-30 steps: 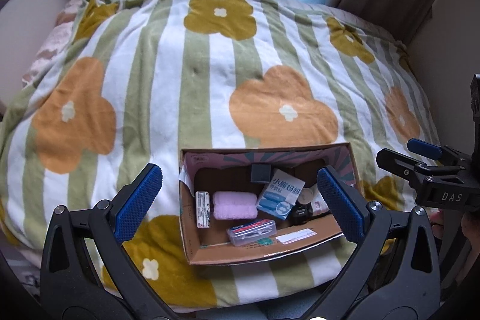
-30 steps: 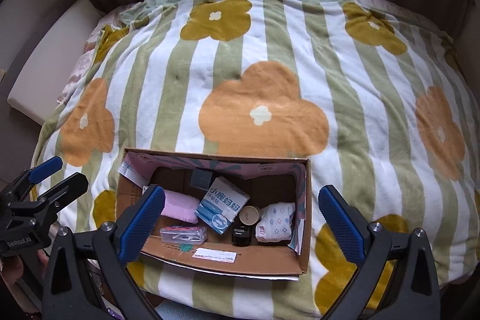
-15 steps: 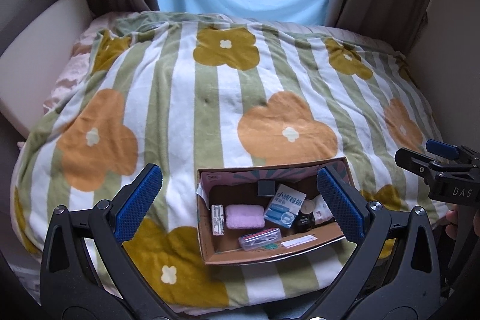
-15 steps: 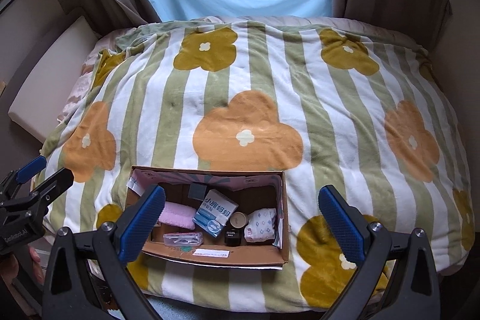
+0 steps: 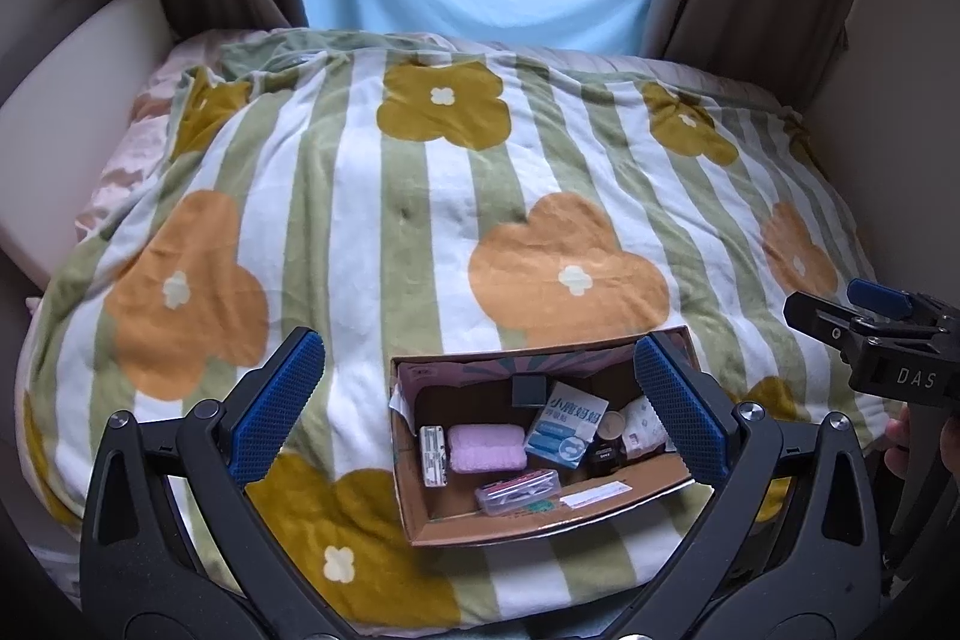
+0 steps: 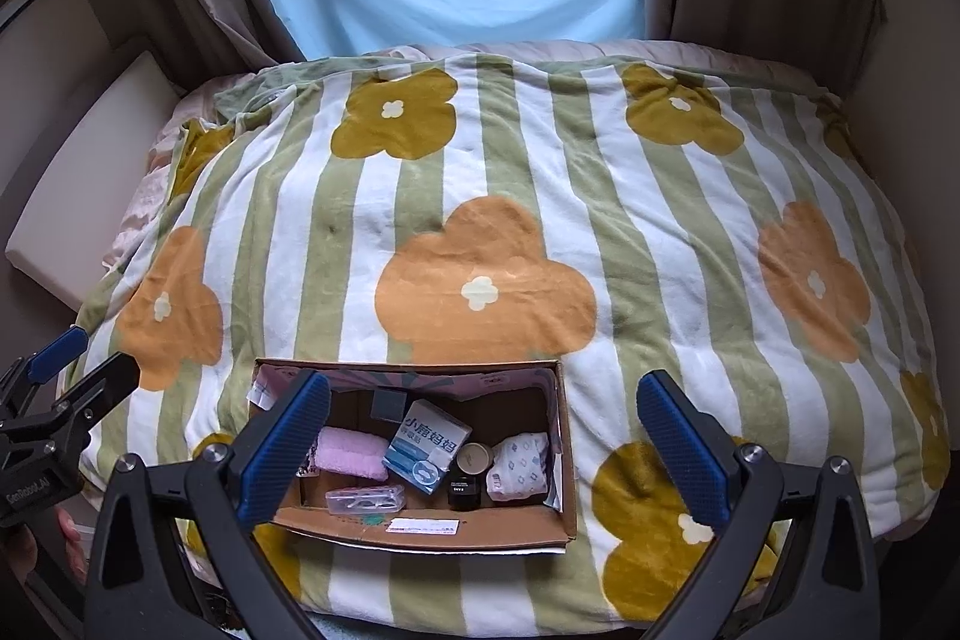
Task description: Organize objects
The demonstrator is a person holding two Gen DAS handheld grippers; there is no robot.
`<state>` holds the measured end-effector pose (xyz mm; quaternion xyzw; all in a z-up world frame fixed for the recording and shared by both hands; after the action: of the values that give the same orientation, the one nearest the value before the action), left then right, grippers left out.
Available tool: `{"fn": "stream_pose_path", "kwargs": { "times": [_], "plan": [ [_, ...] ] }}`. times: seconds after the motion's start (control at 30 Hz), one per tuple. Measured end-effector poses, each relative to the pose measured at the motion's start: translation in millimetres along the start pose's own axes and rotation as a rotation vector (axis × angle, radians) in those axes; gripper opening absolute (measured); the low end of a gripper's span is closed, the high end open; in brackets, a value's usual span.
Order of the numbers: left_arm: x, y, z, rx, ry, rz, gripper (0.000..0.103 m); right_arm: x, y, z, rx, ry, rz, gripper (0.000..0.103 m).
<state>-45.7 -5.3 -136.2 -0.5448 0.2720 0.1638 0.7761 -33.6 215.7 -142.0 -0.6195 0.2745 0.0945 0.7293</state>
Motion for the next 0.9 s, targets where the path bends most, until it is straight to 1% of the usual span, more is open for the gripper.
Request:
{"fn": "stream_pose_path", "kwargs": {
  "times": [0.3,0.9],
  "plan": [
    [-7,6,2,0.010,0.010,-0.002,0.103,-5,0,1,0.015,0.003,0.008,0.102],
    [-5,11,4,0.016,0.006,-0.007,0.103,-7,1,1,0.011,-0.002,0.010,0.102]
  ]
}}
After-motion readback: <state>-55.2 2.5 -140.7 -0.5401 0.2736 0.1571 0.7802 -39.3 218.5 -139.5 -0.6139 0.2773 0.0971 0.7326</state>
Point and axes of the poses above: each gripper's, at about its wrist camera, not at the fingertips, and y roughly the way its jaws point, z to its right, x to its underside, the point moved 10 cm from there along y, roughly the way its jaws point, and after that the axes turned 10 degrees about x, right-handed, at the moved point
